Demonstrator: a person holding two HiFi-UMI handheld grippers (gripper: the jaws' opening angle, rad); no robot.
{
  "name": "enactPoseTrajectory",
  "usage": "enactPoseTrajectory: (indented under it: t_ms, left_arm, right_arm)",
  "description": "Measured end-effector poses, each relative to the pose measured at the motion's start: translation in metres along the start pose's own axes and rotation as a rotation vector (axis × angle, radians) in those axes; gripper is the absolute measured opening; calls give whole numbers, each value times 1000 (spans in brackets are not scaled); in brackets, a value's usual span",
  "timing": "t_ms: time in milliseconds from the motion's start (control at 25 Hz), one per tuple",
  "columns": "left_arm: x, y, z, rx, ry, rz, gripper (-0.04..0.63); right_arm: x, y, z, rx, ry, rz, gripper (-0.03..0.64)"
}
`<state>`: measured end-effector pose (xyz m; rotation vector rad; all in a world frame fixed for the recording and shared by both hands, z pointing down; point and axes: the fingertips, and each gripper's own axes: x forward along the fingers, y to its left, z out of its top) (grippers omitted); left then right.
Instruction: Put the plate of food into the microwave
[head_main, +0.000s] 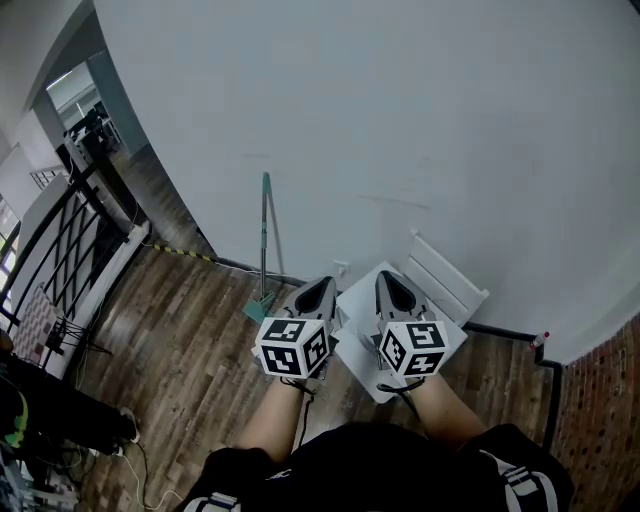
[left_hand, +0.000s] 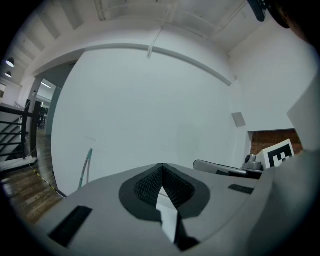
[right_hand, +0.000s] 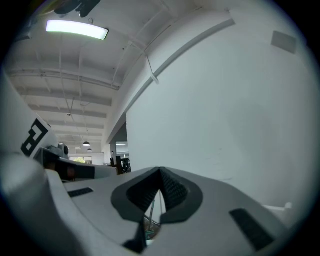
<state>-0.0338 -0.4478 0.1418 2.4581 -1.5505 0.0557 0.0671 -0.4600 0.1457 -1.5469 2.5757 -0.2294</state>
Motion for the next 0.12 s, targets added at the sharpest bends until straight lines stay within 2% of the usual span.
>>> enactPoseTrajectory:
  t_ms: [120]
  left_arm:
    - [6, 3, 5, 2, 2, 5, -2]
  right_arm:
    - [7, -1, 4, -8, -3, 7, 12]
